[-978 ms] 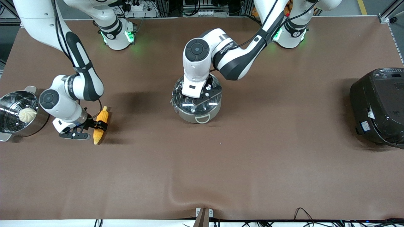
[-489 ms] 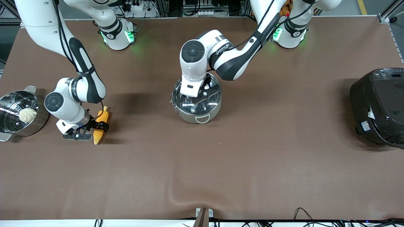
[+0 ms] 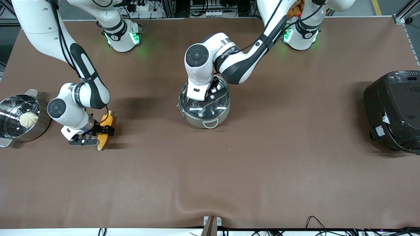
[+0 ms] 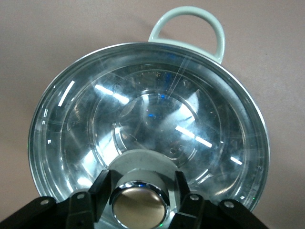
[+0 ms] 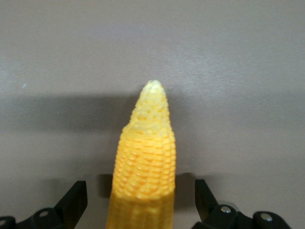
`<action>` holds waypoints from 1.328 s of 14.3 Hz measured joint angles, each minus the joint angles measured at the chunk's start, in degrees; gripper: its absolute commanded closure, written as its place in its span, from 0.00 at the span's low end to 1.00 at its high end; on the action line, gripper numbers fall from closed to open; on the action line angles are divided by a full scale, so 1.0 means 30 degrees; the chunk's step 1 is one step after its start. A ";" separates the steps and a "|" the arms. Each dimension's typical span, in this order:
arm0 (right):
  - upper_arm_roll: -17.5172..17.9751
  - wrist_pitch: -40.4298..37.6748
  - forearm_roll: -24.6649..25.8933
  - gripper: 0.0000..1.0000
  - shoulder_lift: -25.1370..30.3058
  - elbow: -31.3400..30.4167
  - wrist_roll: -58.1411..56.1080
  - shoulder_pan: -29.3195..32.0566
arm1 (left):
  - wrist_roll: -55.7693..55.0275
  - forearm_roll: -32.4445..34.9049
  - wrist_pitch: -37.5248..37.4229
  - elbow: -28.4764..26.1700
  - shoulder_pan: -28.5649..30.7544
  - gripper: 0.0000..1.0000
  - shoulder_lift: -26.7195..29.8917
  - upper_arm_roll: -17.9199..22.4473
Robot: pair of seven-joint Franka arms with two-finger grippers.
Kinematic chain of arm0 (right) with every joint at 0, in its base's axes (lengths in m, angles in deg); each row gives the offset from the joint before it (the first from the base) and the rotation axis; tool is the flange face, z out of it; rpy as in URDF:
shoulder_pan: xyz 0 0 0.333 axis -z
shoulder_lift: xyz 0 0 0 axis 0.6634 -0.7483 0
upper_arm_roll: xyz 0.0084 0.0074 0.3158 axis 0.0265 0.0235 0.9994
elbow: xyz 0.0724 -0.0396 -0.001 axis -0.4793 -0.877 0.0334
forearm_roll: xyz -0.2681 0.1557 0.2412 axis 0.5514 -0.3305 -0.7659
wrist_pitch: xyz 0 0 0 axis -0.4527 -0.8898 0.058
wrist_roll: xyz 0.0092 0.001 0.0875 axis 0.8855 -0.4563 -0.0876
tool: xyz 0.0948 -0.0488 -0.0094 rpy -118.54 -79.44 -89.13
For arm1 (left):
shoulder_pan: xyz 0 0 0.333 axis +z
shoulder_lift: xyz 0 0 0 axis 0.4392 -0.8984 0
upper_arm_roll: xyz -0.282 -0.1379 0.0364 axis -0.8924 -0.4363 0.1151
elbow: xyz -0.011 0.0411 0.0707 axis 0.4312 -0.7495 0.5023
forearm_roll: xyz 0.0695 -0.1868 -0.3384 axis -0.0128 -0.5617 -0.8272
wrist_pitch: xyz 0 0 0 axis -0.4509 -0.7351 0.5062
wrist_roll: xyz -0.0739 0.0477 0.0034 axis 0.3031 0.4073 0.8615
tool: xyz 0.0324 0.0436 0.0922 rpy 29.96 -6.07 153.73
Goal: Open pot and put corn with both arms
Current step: 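Grasp the lid knob with the left gripper while the right gripper grasps the corn, then lift the lid with the left gripper while the right gripper lifts the corn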
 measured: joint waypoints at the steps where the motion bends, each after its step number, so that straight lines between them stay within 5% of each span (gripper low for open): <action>1: 0.0053 0.0000 -0.0014 0.13 0.0000 0.0000 0.0000 0.0002 | 0.0000 0.0001 -0.0010 0.0032 -0.0001 0.90 0.0004 -0.0001; 2: 0.0090 -0.0005 -0.0023 0.35 -0.0001 0.0000 0.0000 0.0006 | -0.0001 0.0014 -0.0067 0.0041 -0.0009 1.00 0.0023 0.0002; 4: 0.0142 -0.0020 -0.0037 0.64 -0.0007 0.0000 0.0000 0.0012 | -0.0001 0.0063 -0.0080 0.0046 -0.0050 1.00 0.0025 0.0015; 7: 0.0161 -0.0025 -0.0045 0.82 -0.0012 0.0003 0.0000 0.0030 | -0.0918 0.0436 -0.0420 0.0146 -0.0072 1.00 0.0103 0.0022; 13: 0.0339 -0.0793 -0.0057 0.83 0.0040 0.0506 0.0001 0.0042 | -0.2079 0.1364 -0.2116 0.0188 0.0831 1.00 0.2839 0.0292; 19: 0.0911 -0.8414 -0.0093 0.81 0.1624 0.4536 0.0705 -0.0055 | 0.4664 0.1448 -0.2559 -0.3547 0.6674 1.00 0.6298 0.0288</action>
